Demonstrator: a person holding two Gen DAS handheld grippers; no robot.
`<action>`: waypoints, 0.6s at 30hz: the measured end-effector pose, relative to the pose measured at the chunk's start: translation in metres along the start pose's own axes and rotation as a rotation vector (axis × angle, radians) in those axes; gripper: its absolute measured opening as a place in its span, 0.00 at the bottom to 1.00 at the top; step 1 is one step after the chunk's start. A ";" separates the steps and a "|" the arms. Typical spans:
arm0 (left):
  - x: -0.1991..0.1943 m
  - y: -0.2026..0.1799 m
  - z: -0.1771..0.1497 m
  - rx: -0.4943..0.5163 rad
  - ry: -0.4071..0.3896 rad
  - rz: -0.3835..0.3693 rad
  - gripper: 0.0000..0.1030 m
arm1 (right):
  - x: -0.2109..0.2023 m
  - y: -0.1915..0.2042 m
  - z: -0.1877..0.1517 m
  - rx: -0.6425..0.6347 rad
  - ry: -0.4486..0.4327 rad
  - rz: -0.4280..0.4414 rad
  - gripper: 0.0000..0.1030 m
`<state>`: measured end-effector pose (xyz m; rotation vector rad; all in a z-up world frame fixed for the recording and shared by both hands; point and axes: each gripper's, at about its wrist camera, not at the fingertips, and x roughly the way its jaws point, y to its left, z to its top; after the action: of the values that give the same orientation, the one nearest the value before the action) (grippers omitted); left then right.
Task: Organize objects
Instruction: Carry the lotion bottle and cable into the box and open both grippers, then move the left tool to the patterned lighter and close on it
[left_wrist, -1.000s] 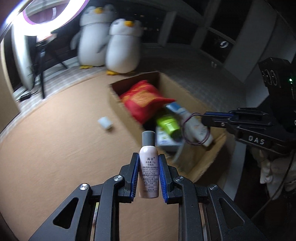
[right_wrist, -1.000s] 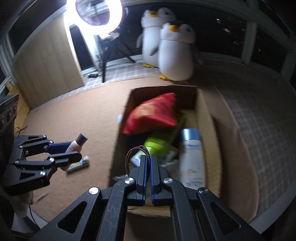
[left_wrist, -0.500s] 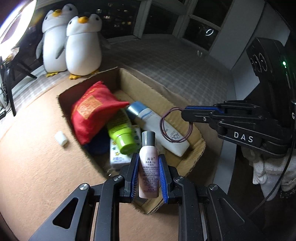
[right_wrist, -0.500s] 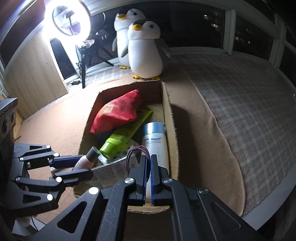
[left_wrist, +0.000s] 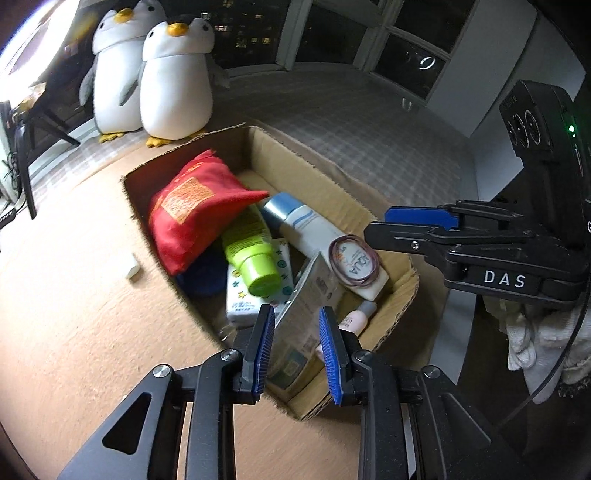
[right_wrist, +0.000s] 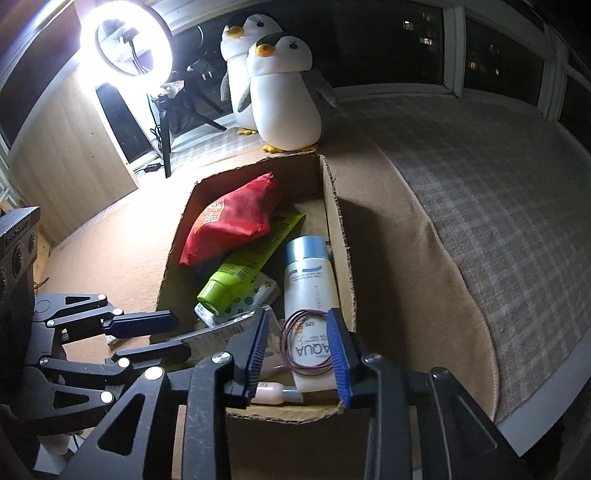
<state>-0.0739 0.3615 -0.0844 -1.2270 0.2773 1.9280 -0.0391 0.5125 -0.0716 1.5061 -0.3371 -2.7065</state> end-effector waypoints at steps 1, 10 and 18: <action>-0.002 0.003 -0.002 -0.004 -0.003 0.007 0.26 | 0.000 0.001 0.000 0.005 -0.001 0.003 0.33; -0.029 0.053 -0.039 -0.090 -0.003 0.086 0.30 | -0.015 0.022 -0.012 0.039 -0.036 0.043 0.47; -0.043 0.106 -0.082 -0.185 0.035 0.159 0.45 | -0.027 0.049 -0.027 0.060 -0.059 0.090 0.49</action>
<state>-0.0896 0.2248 -0.1142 -1.3962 0.2239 2.1078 -0.0058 0.4631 -0.0525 1.3913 -0.4804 -2.6970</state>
